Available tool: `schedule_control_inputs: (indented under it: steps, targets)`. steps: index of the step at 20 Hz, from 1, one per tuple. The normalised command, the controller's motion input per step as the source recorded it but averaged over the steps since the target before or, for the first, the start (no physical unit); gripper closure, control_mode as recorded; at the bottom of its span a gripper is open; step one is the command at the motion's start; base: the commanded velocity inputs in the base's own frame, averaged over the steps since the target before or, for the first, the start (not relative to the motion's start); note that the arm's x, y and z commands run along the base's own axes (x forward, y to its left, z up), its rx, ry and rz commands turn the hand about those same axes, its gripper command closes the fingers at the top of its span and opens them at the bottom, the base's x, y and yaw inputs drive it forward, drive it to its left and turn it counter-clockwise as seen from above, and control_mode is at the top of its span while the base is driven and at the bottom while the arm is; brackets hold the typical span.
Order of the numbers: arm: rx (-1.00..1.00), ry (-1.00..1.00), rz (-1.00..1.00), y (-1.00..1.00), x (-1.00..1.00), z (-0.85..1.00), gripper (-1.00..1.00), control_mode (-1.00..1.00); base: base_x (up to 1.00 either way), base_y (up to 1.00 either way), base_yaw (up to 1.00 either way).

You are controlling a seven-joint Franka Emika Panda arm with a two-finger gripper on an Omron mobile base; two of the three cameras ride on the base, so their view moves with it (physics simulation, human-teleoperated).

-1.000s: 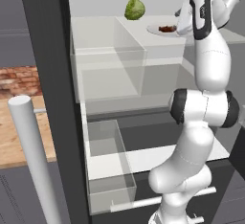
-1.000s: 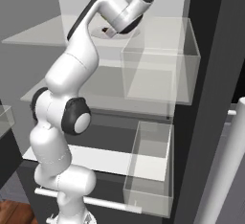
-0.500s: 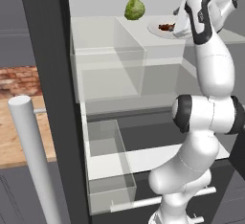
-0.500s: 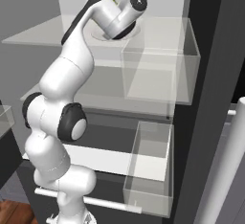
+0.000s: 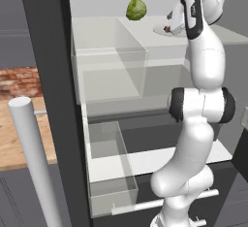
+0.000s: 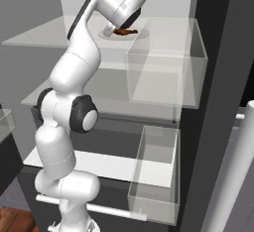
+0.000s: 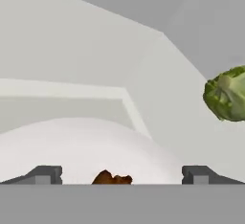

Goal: Retrieve the chicken drumstick from the fridge and place it on the saucepan with marinade on the stove.

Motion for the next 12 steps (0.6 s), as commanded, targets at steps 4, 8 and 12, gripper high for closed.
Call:
schedule_control_inputs:
  steps: [4, 8, 12]
  targets:
    - [0.0, 0.12, 0.08, -0.15, 0.0, 0.0, -1.0, -1.0, 0.0, 0.0, 0.0]
    - [0.0, 0.01, 0.0, -0.32, -0.05, 0.0, -1.0, -1.0, 0.0, 0.0, 0.0]
    - [0.0, 0.03, 0.0, -0.06, -0.13, -0.34, -1.0, -1.0, 0.0, 0.0, 0.0]
